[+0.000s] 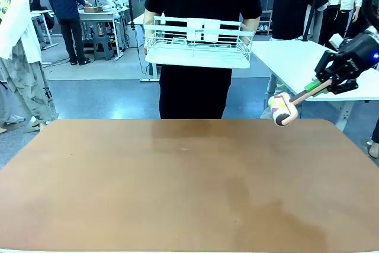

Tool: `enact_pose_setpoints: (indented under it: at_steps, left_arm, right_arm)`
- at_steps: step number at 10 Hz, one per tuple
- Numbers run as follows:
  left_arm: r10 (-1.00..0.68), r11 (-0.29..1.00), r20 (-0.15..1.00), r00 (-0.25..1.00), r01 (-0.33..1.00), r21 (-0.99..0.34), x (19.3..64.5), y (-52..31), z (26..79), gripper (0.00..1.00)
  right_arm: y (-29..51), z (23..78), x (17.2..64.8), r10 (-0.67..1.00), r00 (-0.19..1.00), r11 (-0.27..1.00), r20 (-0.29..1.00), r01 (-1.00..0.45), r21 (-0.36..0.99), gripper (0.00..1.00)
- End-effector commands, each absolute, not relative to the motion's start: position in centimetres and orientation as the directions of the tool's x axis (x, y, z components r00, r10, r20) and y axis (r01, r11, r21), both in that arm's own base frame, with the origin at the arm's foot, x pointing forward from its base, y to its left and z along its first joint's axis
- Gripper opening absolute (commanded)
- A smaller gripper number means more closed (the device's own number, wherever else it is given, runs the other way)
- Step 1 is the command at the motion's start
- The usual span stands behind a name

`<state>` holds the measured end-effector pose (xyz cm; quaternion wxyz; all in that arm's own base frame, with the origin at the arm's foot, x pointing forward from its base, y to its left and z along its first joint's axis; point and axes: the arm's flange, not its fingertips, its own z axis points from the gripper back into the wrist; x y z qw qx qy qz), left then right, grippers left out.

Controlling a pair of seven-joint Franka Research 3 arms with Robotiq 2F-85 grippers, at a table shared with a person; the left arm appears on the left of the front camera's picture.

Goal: Clean the table.
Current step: Clean the table with the Lint Roller when the human lifts the Dish drying rack.

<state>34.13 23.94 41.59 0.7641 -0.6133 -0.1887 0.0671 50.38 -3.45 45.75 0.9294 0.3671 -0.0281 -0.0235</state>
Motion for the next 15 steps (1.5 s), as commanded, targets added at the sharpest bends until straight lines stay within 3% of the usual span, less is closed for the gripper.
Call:
enact_pose_setpoints:
  at_steps: [1,15]
  left_arm:
    - [0.337,0.231,0.211,0.917,0.137,-0.963,33.88,24.01,41.66,1.0]
    - [0.337,0.231,0.211,0.917,0.137,-0.963,33.88,24.01,41.66,1.0]
  right_arm:
    - [-4.37,45.81,49.83,-0.032,0.996,0.755,0.081,-0.029,0.655,0.21]
    - [-4.74,45.82,50.21,-0.054,0.997,0.751,0.057,0.004,0.66,0.21]
